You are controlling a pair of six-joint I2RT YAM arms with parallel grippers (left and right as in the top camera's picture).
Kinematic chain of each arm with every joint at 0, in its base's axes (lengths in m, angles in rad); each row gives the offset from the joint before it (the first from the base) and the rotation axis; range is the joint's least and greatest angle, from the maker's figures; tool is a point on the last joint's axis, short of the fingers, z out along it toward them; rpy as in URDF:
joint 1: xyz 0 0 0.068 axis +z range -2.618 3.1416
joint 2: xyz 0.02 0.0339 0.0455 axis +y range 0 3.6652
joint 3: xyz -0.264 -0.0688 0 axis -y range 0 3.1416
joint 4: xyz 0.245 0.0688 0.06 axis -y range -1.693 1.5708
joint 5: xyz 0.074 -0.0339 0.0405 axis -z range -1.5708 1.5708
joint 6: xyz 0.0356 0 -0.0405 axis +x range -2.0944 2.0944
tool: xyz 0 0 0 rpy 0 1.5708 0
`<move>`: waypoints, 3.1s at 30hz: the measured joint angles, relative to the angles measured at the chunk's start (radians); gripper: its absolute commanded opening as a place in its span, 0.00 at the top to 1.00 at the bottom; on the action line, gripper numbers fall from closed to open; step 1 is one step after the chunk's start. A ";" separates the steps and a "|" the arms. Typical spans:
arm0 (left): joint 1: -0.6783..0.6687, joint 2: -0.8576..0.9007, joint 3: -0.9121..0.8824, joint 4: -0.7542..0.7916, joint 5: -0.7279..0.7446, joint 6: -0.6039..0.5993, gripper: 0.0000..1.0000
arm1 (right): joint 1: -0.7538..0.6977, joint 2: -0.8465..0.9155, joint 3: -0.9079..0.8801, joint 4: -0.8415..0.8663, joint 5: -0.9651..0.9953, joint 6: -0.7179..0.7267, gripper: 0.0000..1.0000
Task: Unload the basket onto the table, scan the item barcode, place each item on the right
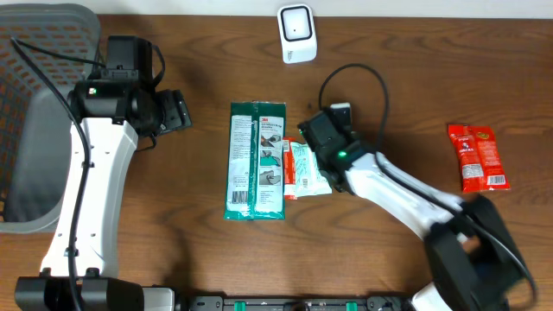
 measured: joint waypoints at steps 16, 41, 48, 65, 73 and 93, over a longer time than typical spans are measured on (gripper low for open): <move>0.000 0.000 0.000 0.000 0.000 0.000 0.17 | -0.621 -0.155 -0.051 -0.028 -1.015 -0.044 0.99; 0.000 0.000 0.000 0.000 0.000 0.000 0.17 | -0.695 0.048 -0.423 0.714 -1.441 0.080 0.74; 0.000 0.000 0.000 0.000 0.000 0.000 0.17 | -0.695 0.048 -0.423 0.714 -1.440 0.084 0.58; 0.000 0.000 0.000 0.000 0.000 0.000 0.17 | -0.695 0.014 -0.326 0.466 -1.338 0.040 0.46; 0.000 0.000 0.000 0.000 0.000 0.000 0.17 | -0.622 -0.162 -0.063 -0.031 -1.116 -0.112 0.38; 0.000 0.000 0.000 0.000 0.000 0.000 0.17 | -0.327 -0.041 0.020 -0.194 -0.588 -0.230 0.44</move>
